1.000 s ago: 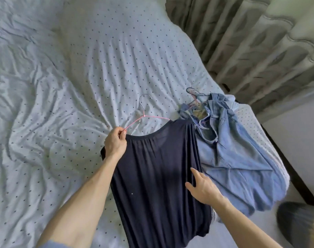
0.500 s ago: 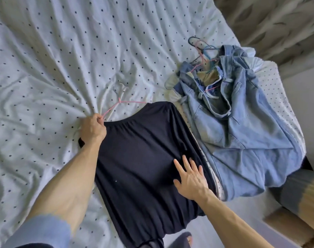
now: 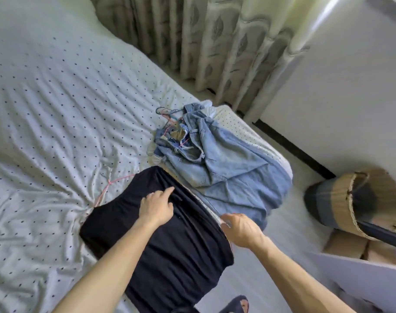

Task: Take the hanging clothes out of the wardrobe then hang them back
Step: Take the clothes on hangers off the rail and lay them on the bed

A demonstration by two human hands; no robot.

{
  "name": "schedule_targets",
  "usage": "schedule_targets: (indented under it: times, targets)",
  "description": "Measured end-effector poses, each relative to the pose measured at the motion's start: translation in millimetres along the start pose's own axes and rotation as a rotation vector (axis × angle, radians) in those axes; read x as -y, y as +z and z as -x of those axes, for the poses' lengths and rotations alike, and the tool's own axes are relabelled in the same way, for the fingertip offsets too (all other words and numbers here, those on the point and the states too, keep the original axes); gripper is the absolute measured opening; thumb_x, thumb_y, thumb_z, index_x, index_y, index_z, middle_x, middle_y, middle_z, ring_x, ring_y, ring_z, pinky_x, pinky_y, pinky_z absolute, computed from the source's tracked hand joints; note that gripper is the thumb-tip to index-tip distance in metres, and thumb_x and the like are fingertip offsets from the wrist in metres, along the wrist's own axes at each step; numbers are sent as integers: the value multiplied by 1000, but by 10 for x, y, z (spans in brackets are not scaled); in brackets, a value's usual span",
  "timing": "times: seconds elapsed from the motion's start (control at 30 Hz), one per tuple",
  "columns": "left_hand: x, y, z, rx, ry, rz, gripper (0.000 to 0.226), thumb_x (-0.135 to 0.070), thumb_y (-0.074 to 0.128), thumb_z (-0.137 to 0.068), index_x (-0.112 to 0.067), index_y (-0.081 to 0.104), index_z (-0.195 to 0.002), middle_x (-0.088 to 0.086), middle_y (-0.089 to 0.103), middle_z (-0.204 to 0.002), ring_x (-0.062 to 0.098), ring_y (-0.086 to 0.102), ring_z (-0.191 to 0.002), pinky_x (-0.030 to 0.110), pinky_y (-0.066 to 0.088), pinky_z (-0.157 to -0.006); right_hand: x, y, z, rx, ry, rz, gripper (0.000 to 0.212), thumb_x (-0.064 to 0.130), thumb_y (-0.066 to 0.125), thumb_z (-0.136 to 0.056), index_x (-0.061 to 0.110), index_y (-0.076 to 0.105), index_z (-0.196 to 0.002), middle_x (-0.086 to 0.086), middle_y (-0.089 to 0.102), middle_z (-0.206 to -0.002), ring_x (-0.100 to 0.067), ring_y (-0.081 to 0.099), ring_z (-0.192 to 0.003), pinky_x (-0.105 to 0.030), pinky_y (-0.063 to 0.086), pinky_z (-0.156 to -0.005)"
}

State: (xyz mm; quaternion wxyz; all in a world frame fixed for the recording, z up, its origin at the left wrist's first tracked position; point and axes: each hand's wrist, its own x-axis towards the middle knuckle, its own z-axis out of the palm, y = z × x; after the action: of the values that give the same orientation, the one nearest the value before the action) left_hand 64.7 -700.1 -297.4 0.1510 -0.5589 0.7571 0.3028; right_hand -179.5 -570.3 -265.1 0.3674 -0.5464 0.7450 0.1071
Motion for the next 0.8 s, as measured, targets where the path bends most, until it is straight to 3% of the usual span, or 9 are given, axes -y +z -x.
schedule_targets:
  times: [0.1,0.2,0.37,0.47,0.63,0.8]
  targets:
    - [-1106,3,229,42,282,-185,58,-36,42,-97,-35,28,-153,-2,47,-146,23,42,-135,43,35,-110,-563,-432,514,-85,71,-77,41,40,44,-99,30,56,-136,-2,61,-132,-21,52,-127,-31,45,-98]
    - [-2244,80,441,50,510,-322,58,-37,45,-95,-35,31,-151,-4,43,-149,21,38,-139,41,33,-112,-1275,-738,1220,-278,127,-200,36,42,45,-98,33,59,-131,-1,62,-127,-19,51,-127,-32,43,-101]
    - [-4150,358,1059,-13,902,-455,53,-39,46,-94,-35,39,-146,-6,45,-147,19,40,-136,36,34,-110,-2562,-783,2698,-675,277,-346,36,40,49,-101,34,58,-135,12,53,-143,-9,34,-143,-20,20,-117]
    - [-5116,566,1625,-11,1120,-460,51,-39,44,-98,-36,35,-148,-4,40,-151,20,38,-138,36,32,-112,-3220,-615,3543,-888,441,-424,32,38,53,-99,35,63,-130,12,57,-139,-7,38,-140,-20,23,-114]
    - [-6438,1047,2588,138,1437,-367,49,-37,44,-102,-37,33,-149,-8,41,-151,17,41,-137,35,39,-111,-4076,-188,4700,-1186,739,-570,31,37,58,-96,34,66,-125,12,62,-133,-12,46,-135,-21,27,-112]
    - [-7451,1519,3193,172,1658,-416,50,-38,44,-100,-39,32,-149,-8,44,-149,19,44,-135,36,41,-108,-4523,189,5636,-1326,973,-578,34,32,59,-96,31,63,-130,12,59,-136,-12,42,-137,-27,31,-116]
